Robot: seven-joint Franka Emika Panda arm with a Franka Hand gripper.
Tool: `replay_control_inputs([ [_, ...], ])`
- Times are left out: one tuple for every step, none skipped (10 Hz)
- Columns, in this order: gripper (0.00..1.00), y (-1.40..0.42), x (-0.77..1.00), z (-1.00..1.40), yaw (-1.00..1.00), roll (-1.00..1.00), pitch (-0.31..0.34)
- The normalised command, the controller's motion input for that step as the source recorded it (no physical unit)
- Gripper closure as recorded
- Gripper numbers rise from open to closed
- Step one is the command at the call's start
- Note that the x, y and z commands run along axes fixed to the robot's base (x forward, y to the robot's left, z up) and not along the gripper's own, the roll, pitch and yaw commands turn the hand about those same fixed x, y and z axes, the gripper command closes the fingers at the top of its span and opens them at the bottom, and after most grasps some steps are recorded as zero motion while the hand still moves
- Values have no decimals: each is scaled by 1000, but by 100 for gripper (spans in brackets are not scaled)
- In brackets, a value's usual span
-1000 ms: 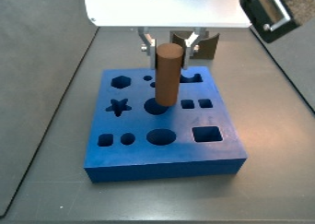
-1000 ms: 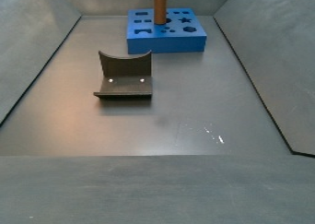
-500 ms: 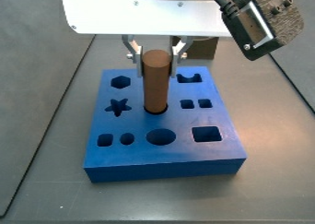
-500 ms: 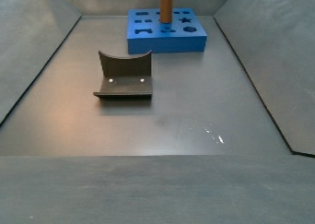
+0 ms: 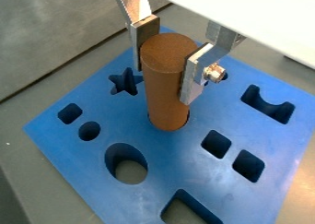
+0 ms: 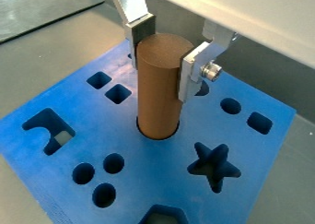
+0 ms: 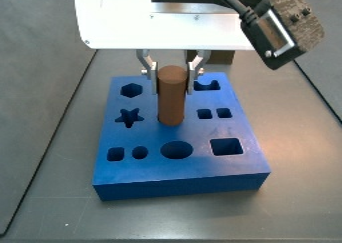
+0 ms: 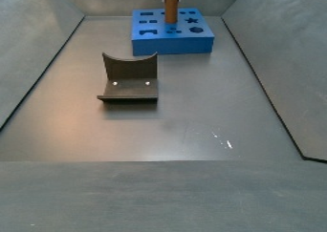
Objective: Insert the round object.
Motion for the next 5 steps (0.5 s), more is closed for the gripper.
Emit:
replay_control_inputs([
  [100, 126, 0, -526, 0, -231, 0],
  [100, 106, 23, -494, 0, -171, 0],
  [100, 114, 134, -529, -91, -184, 17],
  [100, 43, 0, -354, -140, -143, 0],
  [100, 0, 31, -51, 0, -44, 0],
])
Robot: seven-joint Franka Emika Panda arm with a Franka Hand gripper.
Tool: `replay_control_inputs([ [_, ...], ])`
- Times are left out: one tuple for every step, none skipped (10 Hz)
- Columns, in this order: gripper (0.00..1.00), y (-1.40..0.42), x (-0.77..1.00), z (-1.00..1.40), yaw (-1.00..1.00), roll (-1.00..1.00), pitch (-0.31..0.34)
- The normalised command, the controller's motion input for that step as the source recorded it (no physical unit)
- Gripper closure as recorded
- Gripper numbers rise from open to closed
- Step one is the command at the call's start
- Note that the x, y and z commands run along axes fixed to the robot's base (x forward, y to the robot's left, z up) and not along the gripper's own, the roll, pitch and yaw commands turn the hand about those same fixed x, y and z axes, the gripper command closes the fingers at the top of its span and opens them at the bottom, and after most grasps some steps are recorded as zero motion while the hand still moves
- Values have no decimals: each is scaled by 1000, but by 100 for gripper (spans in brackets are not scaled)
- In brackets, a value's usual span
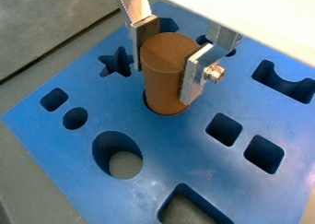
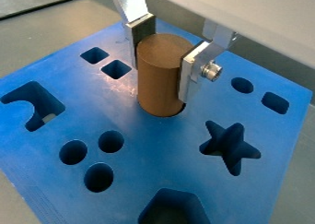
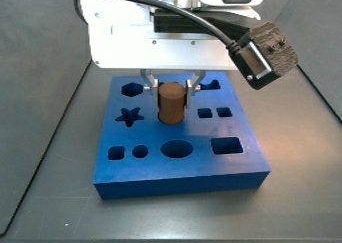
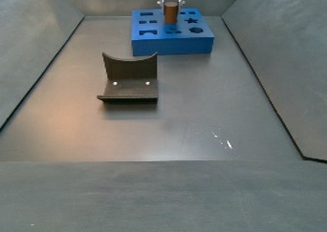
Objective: Insert the round object.
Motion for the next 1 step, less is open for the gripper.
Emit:
replay_control_inputs([
  [100, 0, -29, 0, 0, 0, -50],
])
